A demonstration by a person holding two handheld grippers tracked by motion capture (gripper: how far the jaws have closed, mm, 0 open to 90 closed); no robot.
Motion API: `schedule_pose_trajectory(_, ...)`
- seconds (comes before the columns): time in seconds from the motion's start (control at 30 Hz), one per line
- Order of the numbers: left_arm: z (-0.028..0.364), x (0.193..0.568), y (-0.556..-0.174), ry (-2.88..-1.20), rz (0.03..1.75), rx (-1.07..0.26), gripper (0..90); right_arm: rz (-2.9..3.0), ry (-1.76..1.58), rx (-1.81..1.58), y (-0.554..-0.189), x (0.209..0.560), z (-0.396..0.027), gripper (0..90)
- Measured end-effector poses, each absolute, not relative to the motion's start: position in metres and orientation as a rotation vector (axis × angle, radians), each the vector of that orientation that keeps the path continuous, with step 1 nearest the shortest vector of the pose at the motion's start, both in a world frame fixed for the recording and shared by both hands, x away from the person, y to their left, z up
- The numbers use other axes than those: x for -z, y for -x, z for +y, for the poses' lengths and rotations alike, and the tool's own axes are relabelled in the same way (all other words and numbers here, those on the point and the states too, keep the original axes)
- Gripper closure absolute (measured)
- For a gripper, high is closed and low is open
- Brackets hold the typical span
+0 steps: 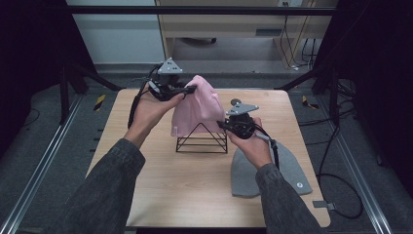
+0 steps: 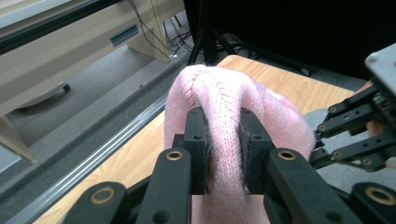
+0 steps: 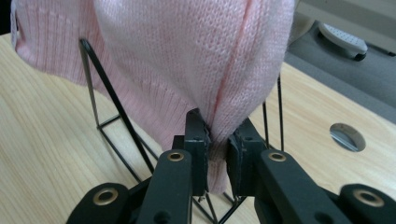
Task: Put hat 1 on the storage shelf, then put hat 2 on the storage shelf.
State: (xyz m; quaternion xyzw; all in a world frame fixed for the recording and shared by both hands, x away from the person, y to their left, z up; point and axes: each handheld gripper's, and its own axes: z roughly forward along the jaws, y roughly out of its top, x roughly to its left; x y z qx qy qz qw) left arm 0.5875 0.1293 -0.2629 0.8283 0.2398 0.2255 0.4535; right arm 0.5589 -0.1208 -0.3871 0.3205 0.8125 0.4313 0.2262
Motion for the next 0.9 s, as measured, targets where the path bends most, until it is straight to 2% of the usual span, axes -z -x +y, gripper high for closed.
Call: schedule_pose_trajectory(0.9,0.131,0.29,-0.583,-2.025,0.593,-0.458,75.7,2.265,-0.916,-1.164,-0.56,0.413,-0.127,80.1)
